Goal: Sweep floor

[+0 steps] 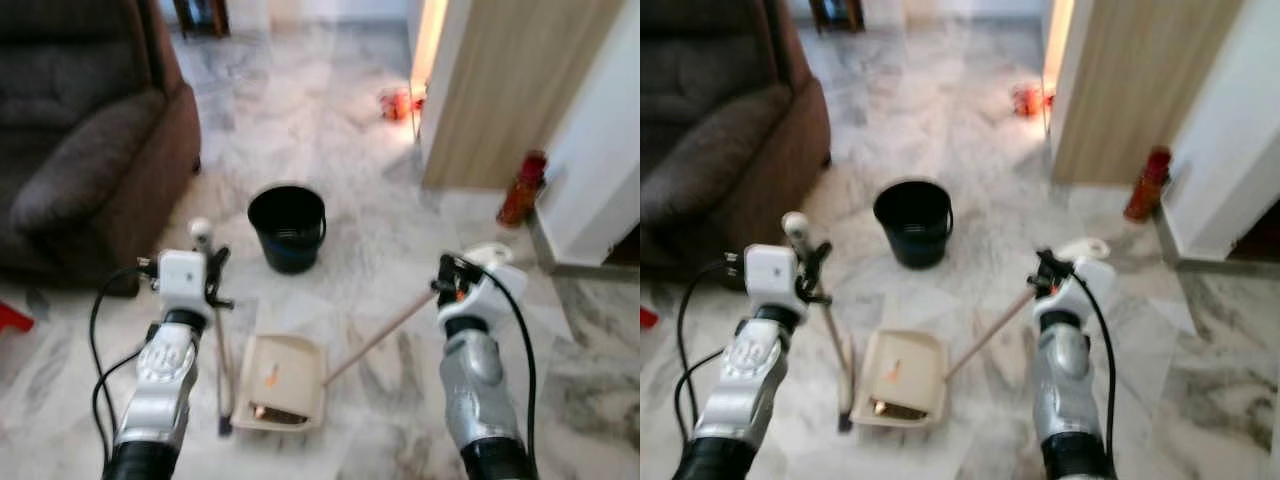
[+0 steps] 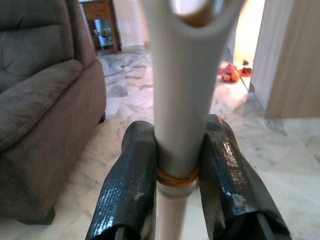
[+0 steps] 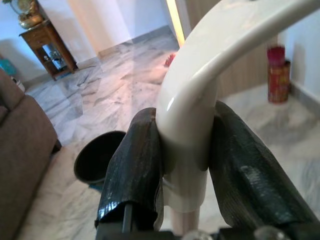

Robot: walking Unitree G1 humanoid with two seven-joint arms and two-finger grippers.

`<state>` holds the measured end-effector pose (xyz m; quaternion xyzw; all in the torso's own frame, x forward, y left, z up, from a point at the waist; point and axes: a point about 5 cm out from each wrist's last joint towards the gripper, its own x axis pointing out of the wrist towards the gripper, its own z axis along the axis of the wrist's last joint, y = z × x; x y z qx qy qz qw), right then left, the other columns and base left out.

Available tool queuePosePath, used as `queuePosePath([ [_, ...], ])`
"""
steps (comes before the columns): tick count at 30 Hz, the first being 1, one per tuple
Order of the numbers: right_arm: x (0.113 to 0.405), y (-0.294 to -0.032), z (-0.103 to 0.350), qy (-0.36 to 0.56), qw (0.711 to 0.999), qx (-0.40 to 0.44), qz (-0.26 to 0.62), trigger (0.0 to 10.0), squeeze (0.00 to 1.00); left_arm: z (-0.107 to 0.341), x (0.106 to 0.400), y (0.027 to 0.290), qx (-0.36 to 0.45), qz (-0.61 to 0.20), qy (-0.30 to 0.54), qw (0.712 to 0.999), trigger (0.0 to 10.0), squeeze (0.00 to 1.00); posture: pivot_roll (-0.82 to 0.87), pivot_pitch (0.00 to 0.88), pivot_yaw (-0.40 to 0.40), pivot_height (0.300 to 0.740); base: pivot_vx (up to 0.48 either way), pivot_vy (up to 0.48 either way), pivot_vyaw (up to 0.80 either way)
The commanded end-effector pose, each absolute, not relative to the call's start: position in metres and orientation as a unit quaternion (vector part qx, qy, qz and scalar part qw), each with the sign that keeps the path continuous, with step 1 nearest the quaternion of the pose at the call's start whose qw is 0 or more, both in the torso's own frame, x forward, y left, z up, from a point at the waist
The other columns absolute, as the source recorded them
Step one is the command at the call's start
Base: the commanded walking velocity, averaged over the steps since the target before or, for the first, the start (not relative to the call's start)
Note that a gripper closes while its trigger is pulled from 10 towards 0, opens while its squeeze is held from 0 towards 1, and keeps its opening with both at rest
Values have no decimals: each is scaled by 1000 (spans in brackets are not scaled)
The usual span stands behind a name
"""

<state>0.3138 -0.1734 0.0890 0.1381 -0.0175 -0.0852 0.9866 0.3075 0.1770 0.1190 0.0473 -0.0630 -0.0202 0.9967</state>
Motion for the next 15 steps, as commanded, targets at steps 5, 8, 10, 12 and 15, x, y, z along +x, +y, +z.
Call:
queuePosePath([
  [5, 318, -161, 100, -40, 985, 156, -63, 10000, 0, 128, 308, 181, 55, -16, -83, 995, 10000, 0, -6, 93, 1, 740, 382, 0, 0],
  [8, 318, -161, 100, -40, 985, 156, -63, 10000, 0, 128, 308, 180, 55, -16, -83, 995, 10000, 0, -6, 86, 0, 740, 381, 0, 0],
  [10, 318, -161, 100, -40, 985, 157, -63, 10000, 0, 128, 308, 180, 55, -16, -83, 995, 10000, 0, -6, 86, 0, 740, 382, 0, 0],
  [12, 319, -161, 100, -40, 985, 157, -63, 10000, 0, 128, 308, 180, 55, -16, -83, 995, 10000, 0, -6, 86, 0, 740, 382, 0, 0],
  [15, 319, -161, 100, -40, 985, 156, -62, 10000, 0, 128, 308, 179, 54, -18, -84, 995, 10000, 0, -6, 82, -1, 740, 381, 0, 0],
])
